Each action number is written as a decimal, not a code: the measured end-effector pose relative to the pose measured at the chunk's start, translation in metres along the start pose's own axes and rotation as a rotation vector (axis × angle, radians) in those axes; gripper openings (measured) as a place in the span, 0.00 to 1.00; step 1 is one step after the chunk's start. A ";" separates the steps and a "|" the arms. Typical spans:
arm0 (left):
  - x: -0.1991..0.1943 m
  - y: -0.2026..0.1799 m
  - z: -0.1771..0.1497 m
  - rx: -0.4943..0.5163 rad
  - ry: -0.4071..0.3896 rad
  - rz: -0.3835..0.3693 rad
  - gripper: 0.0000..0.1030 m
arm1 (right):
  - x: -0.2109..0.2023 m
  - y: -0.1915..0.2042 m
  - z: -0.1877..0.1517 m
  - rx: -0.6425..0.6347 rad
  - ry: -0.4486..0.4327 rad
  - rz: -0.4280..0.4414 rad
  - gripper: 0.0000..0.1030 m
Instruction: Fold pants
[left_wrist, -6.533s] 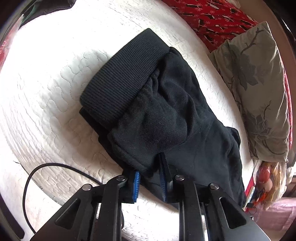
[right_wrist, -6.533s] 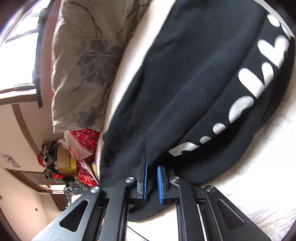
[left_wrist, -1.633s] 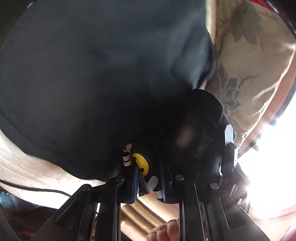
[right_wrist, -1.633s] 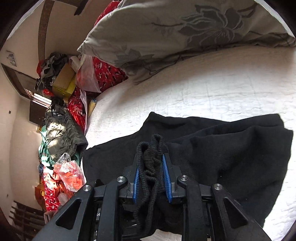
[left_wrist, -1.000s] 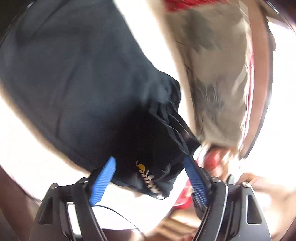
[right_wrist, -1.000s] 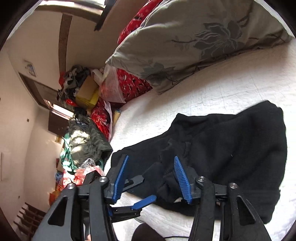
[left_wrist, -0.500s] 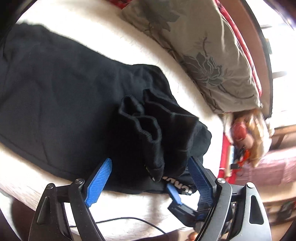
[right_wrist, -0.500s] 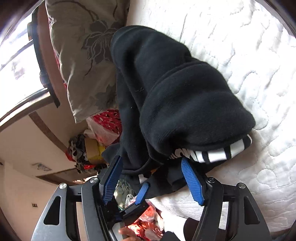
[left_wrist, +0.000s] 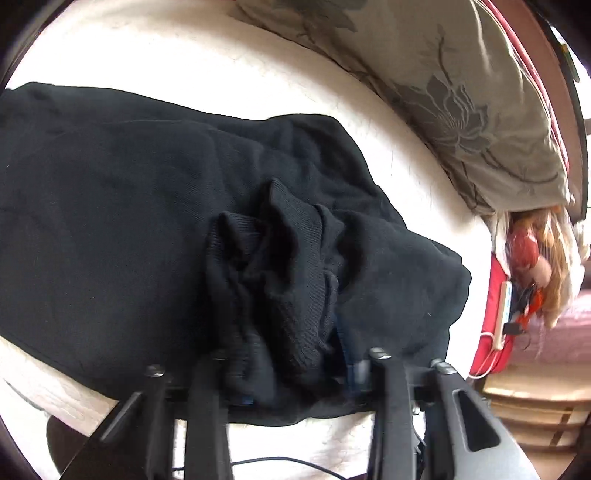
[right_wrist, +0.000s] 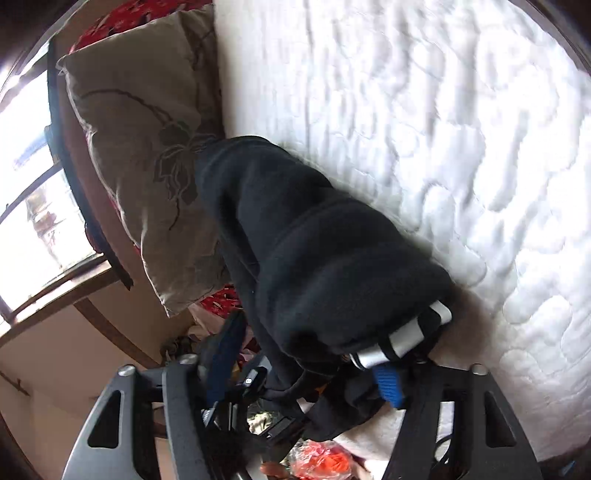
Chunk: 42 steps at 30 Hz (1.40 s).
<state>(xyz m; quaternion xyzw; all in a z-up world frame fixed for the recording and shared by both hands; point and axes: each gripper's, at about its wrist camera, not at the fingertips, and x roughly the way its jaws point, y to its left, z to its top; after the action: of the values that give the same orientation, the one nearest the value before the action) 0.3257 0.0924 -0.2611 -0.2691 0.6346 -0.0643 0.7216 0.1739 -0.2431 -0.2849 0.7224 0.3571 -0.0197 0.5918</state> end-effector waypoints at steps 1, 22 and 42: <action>-0.005 0.004 0.000 -0.026 0.001 -0.019 0.25 | 0.000 0.005 0.003 -0.022 0.007 -0.006 0.17; -0.073 0.035 -0.024 0.094 -0.190 -0.086 0.76 | -0.086 0.057 0.003 -0.511 -0.007 -0.084 0.47; 0.016 -0.025 0.004 0.268 -0.225 0.334 0.53 | 0.054 0.088 0.067 -0.750 0.054 -0.456 0.28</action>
<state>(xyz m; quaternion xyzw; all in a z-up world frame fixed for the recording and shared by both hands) 0.3389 0.0650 -0.2635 -0.0679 0.5716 0.0026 0.8177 0.2883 -0.2788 -0.2553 0.3607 0.5052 -0.0001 0.7840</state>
